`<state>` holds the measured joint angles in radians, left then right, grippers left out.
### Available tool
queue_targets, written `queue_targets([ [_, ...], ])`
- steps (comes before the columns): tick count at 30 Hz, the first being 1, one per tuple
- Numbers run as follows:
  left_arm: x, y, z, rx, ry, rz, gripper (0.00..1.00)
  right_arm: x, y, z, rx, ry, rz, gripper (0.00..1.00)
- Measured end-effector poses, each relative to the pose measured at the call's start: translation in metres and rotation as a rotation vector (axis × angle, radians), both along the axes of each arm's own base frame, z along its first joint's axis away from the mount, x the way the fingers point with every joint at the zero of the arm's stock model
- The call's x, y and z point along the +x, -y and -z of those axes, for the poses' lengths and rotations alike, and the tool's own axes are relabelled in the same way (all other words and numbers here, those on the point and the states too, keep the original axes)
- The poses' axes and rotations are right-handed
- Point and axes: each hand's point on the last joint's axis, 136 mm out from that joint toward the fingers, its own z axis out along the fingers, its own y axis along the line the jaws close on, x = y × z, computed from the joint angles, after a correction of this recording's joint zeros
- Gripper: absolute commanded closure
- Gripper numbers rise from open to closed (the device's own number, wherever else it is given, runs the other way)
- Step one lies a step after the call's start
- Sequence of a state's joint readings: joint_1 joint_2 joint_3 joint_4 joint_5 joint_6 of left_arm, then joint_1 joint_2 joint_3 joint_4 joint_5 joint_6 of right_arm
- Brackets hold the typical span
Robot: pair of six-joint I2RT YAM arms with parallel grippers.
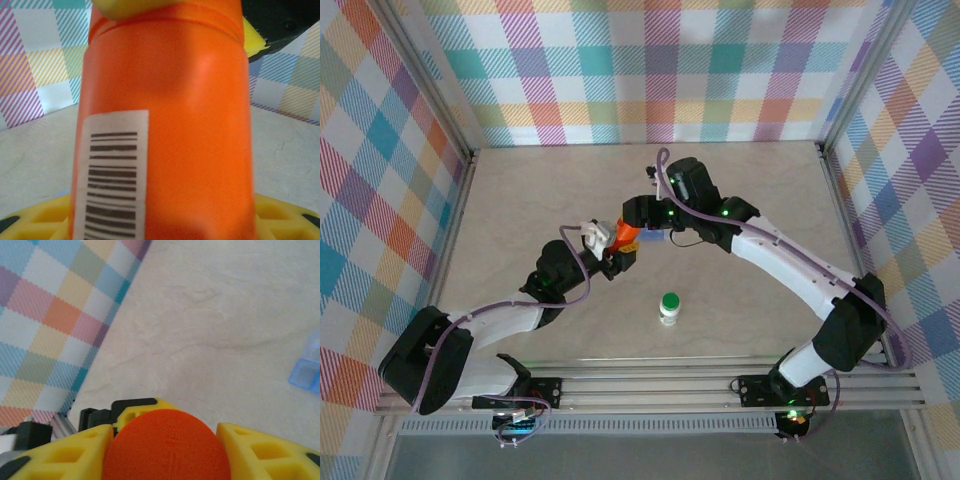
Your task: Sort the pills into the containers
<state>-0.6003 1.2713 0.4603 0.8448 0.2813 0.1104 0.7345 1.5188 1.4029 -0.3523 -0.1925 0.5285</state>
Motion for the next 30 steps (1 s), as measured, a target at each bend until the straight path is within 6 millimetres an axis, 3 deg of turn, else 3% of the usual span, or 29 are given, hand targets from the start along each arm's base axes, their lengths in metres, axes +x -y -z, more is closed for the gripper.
queue_targets([
  [2, -0.003, 0.0, 0.001, 0.0, 0.0, 0.011, 1.0, -0.006, -0.003, -0.002, 0.016, 0.024, -0.05, 0.68],
  [7, -0.019, 0.002, -0.005, -0.012, 0.018, 0.078, 1.0, -0.03, -0.003, -0.01, 0.06, 0.164, -0.243, 0.68],
  [14, -0.056, 0.012, -0.037, -0.039, 0.146, 0.257, 1.0, -0.087, 0.006, -0.045, 0.039, 0.617, -0.635, 0.62],
  [18, -0.073, 0.016, -0.044, -0.033, 0.192, 0.337, 1.0, -0.108, 0.012, -0.05, 0.011, 0.804, -0.802, 0.47],
  [20, -0.076, 0.017, -0.044, -0.027, 0.197, 0.35, 1.0, -0.11, 0.012, -0.05, -0.003, 0.832, -0.856, 0.41],
  [24, -0.073, 0.013, -0.044, -0.02, 0.197, 0.317, 1.0, -0.106, 0.006, -0.05, -0.015, 0.845, -0.932, 0.16],
  [30, -0.065, -0.003, -0.039, -0.007, 0.209, 0.198, 1.0, -0.099, 0.002, -0.055, -0.015, 0.835, -0.938, 0.04],
])
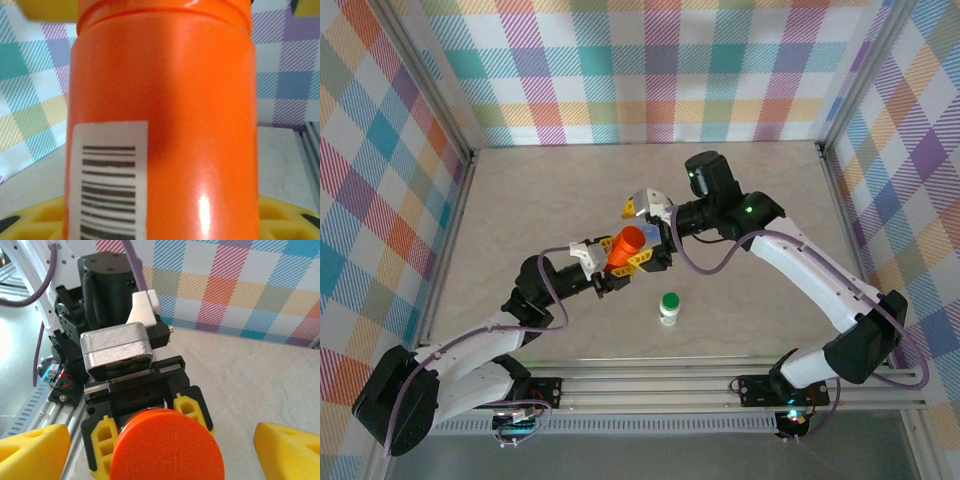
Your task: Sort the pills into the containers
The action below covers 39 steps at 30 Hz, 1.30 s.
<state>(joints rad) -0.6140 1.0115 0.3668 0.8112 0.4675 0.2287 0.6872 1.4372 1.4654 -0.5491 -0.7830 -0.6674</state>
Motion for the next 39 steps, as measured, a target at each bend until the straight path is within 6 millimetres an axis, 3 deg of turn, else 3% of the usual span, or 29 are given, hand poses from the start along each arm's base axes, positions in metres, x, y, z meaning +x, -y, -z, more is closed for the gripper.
queue_targets([
  [4, 0.01, -0.01, 0.011, 0.01, -0.016, -0.089, 1.0, 0.012, -0.004, -0.009, 0.021, -0.065, 0.087, 0.06],
  [10, 0.025, -0.022, 0.013, 0.016, -0.012, -0.205, 1.0, 0.064, -0.008, -0.027, 0.058, -0.319, 0.473, 0.14],
  [14, 0.033, -0.029, 0.013, 0.016, -0.011, -0.267, 1.0, 0.081, -0.016, -0.022, 0.069, -0.481, 0.662, 0.18],
  [23, 0.041, -0.038, 0.016, 0.02, -0.02, -0.333, 1.0, 0.078, -0.048, 0.03, -0.014, -0.709, 0.818, 0.27],
  [25, 0.041, -0.039, 0.015, 0.018, -0.019, -0.34, 1.0, 0.075, -0.049, 0.033, -0.017, -0.726, 0.826, 0.34],
  [35, 0.037, -0.044, 0.026, 0.035, -0.036, -0.354, 1.0, 0.061, -0.048, 0.046, -0.019, -0.782, 0.815, 0.47],
  [39, 0.03, -0.043, 0.03, 0.037, -0.037, -0.329, 0.84, 0.054, -0.046, 0.05, 0.008, -0.805, 0.786, 0.51],
])
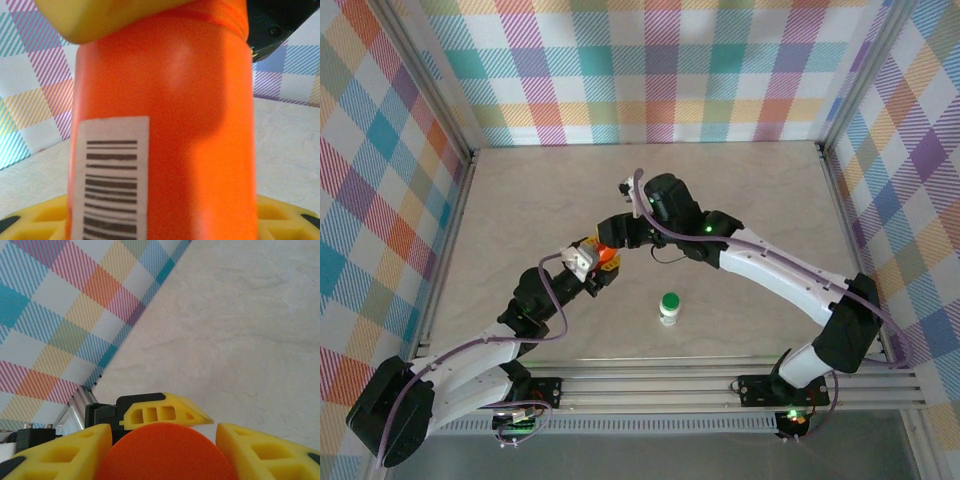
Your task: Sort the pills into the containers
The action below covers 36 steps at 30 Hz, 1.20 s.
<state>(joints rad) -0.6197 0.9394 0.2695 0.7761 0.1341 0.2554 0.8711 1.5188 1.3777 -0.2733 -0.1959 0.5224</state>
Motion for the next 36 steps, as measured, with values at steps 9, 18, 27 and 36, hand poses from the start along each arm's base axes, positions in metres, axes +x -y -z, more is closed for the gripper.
queue_targets([
  [9, -0.006, 0.002, -0.007, -0.022, 0.02, 0.034, 0.7, -0.003, 0.003, -0.005, 0.089, -0.036, -0.003, 0.62],
  [18, -0.012, 0.002, -0.019, -0.048, 0.048, 0.055, 1.0, -0.009, 0.003, -0.017, 0.187, 0.022, -0.116, 0.58],
  [27, -0.03, 0.014, -0.033, -0.079, 0.096, 0.174, 1.0, -0.038, 0.013, -0.035, 0.229, 0.352, -0.426, 0.42],
  [36, -0.033, 0.017, -0.034, -0.092, 0.09, 0.2, 1.0, -0.052, 0.02, -0.068, 0.224, 0.541, -0.611, 0.16],
])
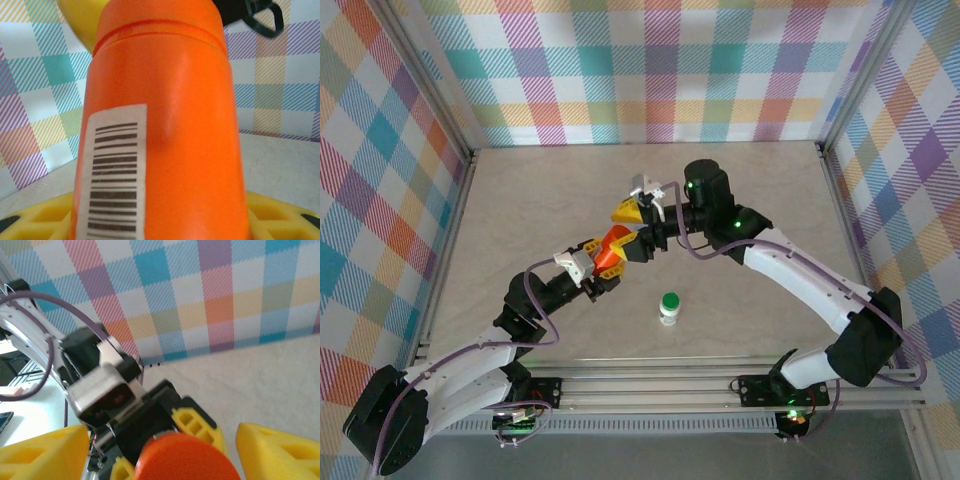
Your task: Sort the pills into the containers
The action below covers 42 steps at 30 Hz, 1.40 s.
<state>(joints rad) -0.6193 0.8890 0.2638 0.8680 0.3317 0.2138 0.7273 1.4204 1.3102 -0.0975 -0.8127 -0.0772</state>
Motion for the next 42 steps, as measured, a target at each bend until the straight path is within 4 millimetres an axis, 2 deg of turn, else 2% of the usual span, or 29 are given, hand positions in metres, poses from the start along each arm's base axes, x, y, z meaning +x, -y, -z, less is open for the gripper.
queue_targets([
  [2, 0.0, 0.0, 0.0, -0.001, -0.001, -0.001, 1.0, -0.001, 0.0, -0.01, 0.016, 0.026, -0.011, 0.12],
  [5, 0.001, -0.001, 0.0, -0.003, -0.004, -0.007, 1.0, 0.002, 0.0, -0.014, 0.011, 0.013, 0.017, 0.09],
  [12, 0.015, -0.012, 0.0, -0.014, -0.017, -0.109, 1.0, 0.057, 0.0, -0.013, -0.057, -0.202, 0.378, 0.14],
  [15, 0.018, -0.015, 0.0, -0.017, -0.02, -0.137, 1.0, 0.066, -0.003, -0.002, -0.087, -0.308, 0.482, 0.2],
  [20, 0.021, -0.018, 0.001, -0.018, -0.024, -0.16, 1.0, 0.06, -0.017, 0.027, -0.158, -0.434, 0.526, 0.22],
  [22, 0.022, -0.019, 0.001, -0.017, -0.026, -0.166, 1.0, 0.055, -0.022, 0.034, -0.18, -0.459, 0.519, 0.25],
  [24, 0.022, -0.019, 0.002, -0.016, -0.027, -0.167, 1.0, 0.052, -0.025, 0.039, -0.194, -0.473, 0.511, 0.31],
  [29, 0.023, -0.019, 0.005, -0.007, -0.037, -0.167, 1.0, 0.044, -0.028, 0.044, -0.215, -0.475, 0.476, 0.52],
  [31, 0.022, -0.019, 0.005, -0.005, -0.034, -0.168, 1.0, 0.041, -0.03, 0.043, -0.211, -0.452, 0.441, 0.56],
  [36, 0.018, -0.015, 0.005, 0.011, -0.019, -0.137, 1.0, 0.026, -0.026, 0.042, -0.174, -0.31, 0.275, 0.5],
  [40, 0.009, -0.008, 0.002, 0.018, 0.005, -0.075, 1.0, 0.008, -0.018, 0.04, -0.157, -0.082, 0.072, 0.44],
  [42, 0.006, -0.005, 0.001, 0.018, 0.011, -0.053, 1.0, 0.002, -0.013, 0.042, -0.162, 0.025, 0.002, 0.36],
])
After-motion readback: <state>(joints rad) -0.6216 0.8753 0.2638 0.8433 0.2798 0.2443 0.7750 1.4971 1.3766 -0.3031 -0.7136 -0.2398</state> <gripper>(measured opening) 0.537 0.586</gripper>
